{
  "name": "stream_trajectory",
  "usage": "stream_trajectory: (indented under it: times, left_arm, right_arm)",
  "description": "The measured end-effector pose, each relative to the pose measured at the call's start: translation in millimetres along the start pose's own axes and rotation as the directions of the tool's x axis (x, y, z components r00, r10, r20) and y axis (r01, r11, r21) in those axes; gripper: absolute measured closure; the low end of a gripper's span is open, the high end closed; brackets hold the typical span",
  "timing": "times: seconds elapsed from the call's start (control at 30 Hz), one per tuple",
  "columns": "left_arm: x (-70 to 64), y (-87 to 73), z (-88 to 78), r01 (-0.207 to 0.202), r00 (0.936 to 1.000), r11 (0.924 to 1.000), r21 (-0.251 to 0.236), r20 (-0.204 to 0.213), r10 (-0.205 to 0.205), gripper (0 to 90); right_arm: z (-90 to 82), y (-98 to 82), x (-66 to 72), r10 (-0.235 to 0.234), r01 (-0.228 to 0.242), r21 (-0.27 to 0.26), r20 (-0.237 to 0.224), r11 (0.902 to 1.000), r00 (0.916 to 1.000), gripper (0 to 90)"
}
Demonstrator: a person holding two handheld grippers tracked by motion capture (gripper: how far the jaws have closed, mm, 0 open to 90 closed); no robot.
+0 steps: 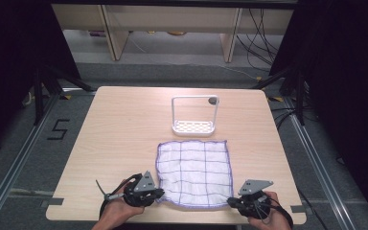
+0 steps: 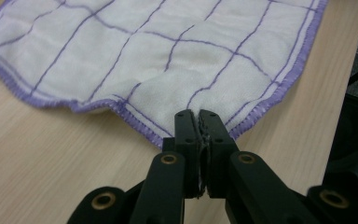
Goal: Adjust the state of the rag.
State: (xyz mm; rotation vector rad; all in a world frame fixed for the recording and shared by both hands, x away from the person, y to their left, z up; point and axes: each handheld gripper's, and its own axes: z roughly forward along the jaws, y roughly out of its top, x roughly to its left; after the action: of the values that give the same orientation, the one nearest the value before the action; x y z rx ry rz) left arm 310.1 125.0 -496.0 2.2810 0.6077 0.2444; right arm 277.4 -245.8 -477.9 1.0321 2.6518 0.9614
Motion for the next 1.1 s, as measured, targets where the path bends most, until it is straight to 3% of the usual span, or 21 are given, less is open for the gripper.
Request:
stream_trajectory:
  times: [0.07,0.17,0.2,0.23,0.33,0.37,0.4,0.43,0.53,0.57,0.6,0.67,0.73,0.77,0.8,0.83,0.87,0.93,1.03,1.07,1.1]
  left_arm:
    - [2.0,-5.3,-2.3,0.023,0.9997,0.9997,0.002,0.002,-0.023,86.5]
    - [3.0,-11.7,-4.7,0.018,0.9998,0.9996,0.021,-0.006,-0.018,86.4]
    - [1.7,-13.6,-5.0,0.029,0.9996,0.9994,0.02,-0.001,-0.029,86.4]
    - [1.7,-15.4,-5.7,0.026,0.9996,0.9993,0.027,0.007,-0.026,86.2]
    - [-1.1,-18.7,-6.8,0.044,0.999,0.9986,0.03,0.011,-0.044,85.6]
    - [-0.4,-18.5,-8.0,0.025,0.9994,0.9989,0.038,0.021,-0.026,84.9]
    - [-0.4,-18.1,-8.6,0.07,0.9971,0.9974,0.015,0.028,-0.071,82.6]
    - [0.8,-17.5,-9.4,0.093,0.9953,0.9957,0.001,0.027,-0.093,72.8]
    - [8.8,-13.4,-13.4,0.129,0.9915,0.9912,-0.031,0.021,-0.128,63.7]
    - [13.4,-11.2,-15.4,0.137,0.9906,0.9898,-0.039,-0.001,-0.137,60.6]
    - [17.9,-8.5,-17.0,0.14,0.9901,0.9884,-0.059,0.002,-0.14,57.9]
    - [26.5,-1.4,-17.5,0.181,0.983,0.9785,-0.098,-0.009,-0.183,55.4]
    - [36.0,4.6,-16.5,0.179,0.9827,0.9793,-0.094,-0.03,-0.183,51.4]
    - [43.1,8.7,-13.8,0.181,0.9816,0.9776,-0.107,-0.041,-0.187,49.3]
    - [48.7,10.6,-12.8,0.164,0.9842,0.981,-0.103,-0.049,-0.17,48.1]
    - [57.0,13.1,-8.7,0.171,0.9818,0.9783,-0.117,-0.062,-0.179,48.0]
    - [61.7,14.5,-5.2,0.198,0.9763,0.9723,-0.125,-0.065,-0.207,47.8]
    - [75.3,18.3,1.9,0.204,0.9737,0.973,-0.109,-0.081,-0.213,46.5]
    - [93.2,24.3,12.4,0.237,0.9653,0.9647,-0.114,-0.084,-0.247,46.3]
    - [96.5,25.6,14.2,0.244,0.9641,0.9631,-0.113,-0.078,-0.254,46.5]
    - [101.0,27.4,16.3,0.24,0.9647,0.9643,-0.112,-0.084,-0.25,46.5]
  right_arm:
    - [3.8,0.0,0.8,-0.032,0.032,0.018,-0.007,0.9993,0.9995,87.3]
    - [10.5,1.3,7.4,-0.022,0.023,0.042,-0.035,0.9988,0.9992,87.2]
    - [11.7,2.0,7.1,-0.042,0.044,0.051,-0.033,0.9977,0.9986,87.1]
    - [13.1,1.9,9.0,-0.025,0.026,0.068,-0.018,0.9974,0.9995,87.0]
    - [16.2,2.0,9.3,-0.028,0.031,0.066,-0.035,0.9974,0.999,84.5]
    - [17.3,1.6,8.5,-0.039,0.041,0.063,-0.032,0.9972,0.9987,81.5]
    - [17.0,2.2,9.3,-0.016,0.019,0.059,-0.04,0.9981,0.999,76.5]
    - [14.3,4.1,8.2,-0.007,0.009,0.057,-0.035,0.9983,0.9994,65.0]
    - [9.9,9.0,1.9,-0.014,0.014,0.013,-0.002,0.9998,0.9999,57.4]
    - [6.0,12.3,-1.4,0.009,-0.009,-0.006,0.013,0.9999,0.9999,54.4]
    - [3.1,16.0,-5.6,0.022,-0.021,-0.035,0.024,0.9992,0.9995,53.9]
    - [-1.6,23.7,-16.3,0.019,-0.015,-0.075,0.053,0.997,0.9984,50.1]
    - [-3.4,32.5,-29.1,0.076,-0.066,-0.122,0.081,0.9903,0.9938,46.8]
    - [-4.5,36.9,-37.0,0.075,-0.064,-0.117,0.093,0.991,0.9929,44.8]
    - [-3.9,42.6,-44.7,0.105,-0.091,-0.13,0.1,0.9874,0.9895,43.4]
    - [-2.6,45.7,-47.8,0.13,-0.117,-0.135,0.097,0.9839,0.9868,42.9]
    - [1.0,50.3,-58.3,0.105,-0.087,-0.162,0.101,0.9829,0.9893,42.2]
    - [5.2,58.8,-64.8,0.155,-0.138,-0.175,0.088,0.9749,0.984,41.4]
    - [12.4,69.1,-79.1,0.12,-0.098,-0.174,0.12,0.9798,0.9855,40.7]
    - [14.8,73.9,-82.8,0.151,-0.13,-0.171,0.118,0.9767,0.9814,39.5]
    - [16.6,76.3,-86.3,0.15,-0.128,-0.169,0.12,0.9772,0.9814,37.4]
